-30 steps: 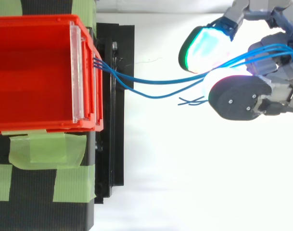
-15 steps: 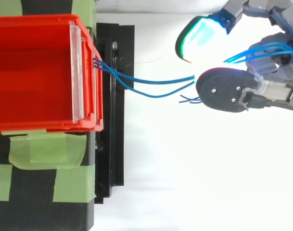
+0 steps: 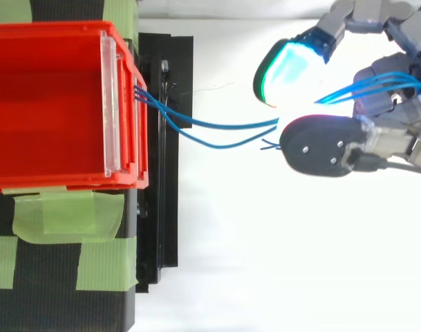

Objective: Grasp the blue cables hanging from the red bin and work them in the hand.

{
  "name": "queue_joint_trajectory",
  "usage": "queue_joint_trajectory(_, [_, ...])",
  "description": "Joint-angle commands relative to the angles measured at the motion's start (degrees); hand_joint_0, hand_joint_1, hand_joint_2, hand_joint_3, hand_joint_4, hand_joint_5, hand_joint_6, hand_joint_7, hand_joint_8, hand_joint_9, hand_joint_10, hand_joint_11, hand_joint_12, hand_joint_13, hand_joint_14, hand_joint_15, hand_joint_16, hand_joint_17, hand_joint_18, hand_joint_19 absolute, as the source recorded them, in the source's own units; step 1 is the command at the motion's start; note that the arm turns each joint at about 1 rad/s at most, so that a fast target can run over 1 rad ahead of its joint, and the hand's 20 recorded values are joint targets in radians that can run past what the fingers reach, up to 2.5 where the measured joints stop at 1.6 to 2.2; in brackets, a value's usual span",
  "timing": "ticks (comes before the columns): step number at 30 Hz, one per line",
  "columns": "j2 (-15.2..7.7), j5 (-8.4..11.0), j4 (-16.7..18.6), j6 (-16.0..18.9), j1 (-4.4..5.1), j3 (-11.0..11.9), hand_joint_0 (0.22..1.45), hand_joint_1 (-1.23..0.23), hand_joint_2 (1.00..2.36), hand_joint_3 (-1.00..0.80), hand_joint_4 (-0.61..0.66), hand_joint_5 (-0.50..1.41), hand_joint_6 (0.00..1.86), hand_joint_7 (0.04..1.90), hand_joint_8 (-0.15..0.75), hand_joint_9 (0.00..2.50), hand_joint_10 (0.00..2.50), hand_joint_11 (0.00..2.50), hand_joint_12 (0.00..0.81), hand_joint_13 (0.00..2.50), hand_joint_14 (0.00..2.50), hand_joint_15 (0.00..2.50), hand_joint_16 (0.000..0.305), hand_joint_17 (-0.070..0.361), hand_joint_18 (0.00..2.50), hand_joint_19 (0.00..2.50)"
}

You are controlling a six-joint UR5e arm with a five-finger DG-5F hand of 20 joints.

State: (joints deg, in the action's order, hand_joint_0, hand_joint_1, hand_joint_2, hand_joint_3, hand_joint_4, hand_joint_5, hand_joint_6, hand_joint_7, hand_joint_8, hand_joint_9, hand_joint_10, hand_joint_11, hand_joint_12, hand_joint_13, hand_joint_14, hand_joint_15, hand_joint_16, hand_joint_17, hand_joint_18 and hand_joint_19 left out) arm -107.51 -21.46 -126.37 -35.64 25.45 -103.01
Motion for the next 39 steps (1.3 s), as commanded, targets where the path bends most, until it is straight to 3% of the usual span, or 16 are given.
queue_joint_trajectory(1, [0.0, -2.62, -1.3, -4.0, 0.04, 0.0, 0.93, -0.63, 1.01, -0.81, 0.23, -0.09, 0.82, 1.03, 0.58, 1.71, 2.5, 2.5, 0.706, 2.1, 2.5, 2.15, 0.21, 0.158, 2.5, 0.77])
queue_joint_trajectory(3, [0.0, -3.77, -1.3, -7.1, -0.14, 0.0, 0.93, -0.62, 1.01, -0.81, 0.23, -0.09, 0.82, 1.04, 0.58, 1.71, 2.5, 2.5, 0.706, 2.1, 2.5, 2.15, 0.21, 0.158, 2.5, 0.77])
queue_joint_trajectory(6, [0.0, -3.85, -1.2, -8.2, -0.23, 0.0, 0.94, -0.62, 1.01, -0.8, 0.23, -0.09, 0.84, 1.03, 0.58, 1.71, 2.5, 2.5, 0.706, 2.1, 2.5, 2.15, 0.21, 0.158, 2.5, 0.77])
queue_joint_trajectory(22, [0.0, -3.59, -0.7, -7.9, -0.05, 0.1, 1.02, -0.61, 1.01, -0.67, 0.22, -0.1, 0.86, 1.0, 0.58, 1.71, 2.5, 2.5, 0.706, 2.1, 2.5, 2.15, 0.21, 0.158, 2.5, 0.77])
queue_joint_trajectory(31, [0.0, -3.15, -0.2, -6.9, 0.39, 0.2, 1.01, -0.59, 1.01, -0.75, 0.22, -0.09, 0.82, 1.01, 0.58, 1.71, 2.5, 2.5, 0.706, 2.1, 2.5, 2.15, 0.21, 0.158, 2.5, 0.77])
queue_joint_trajectory(39, [0.0, -5.35, -2.7, -8.7, 0.48, 0.1, 1.01, -0.58, 1.01, -0.78, 0.22, -0.09, 0.81, 1.02, 0.58, 1.71, 2.5, 2.5, 0.706, 2.1, 2.5, 2.15, 0.21, 0.158, 2.5, 0.77])
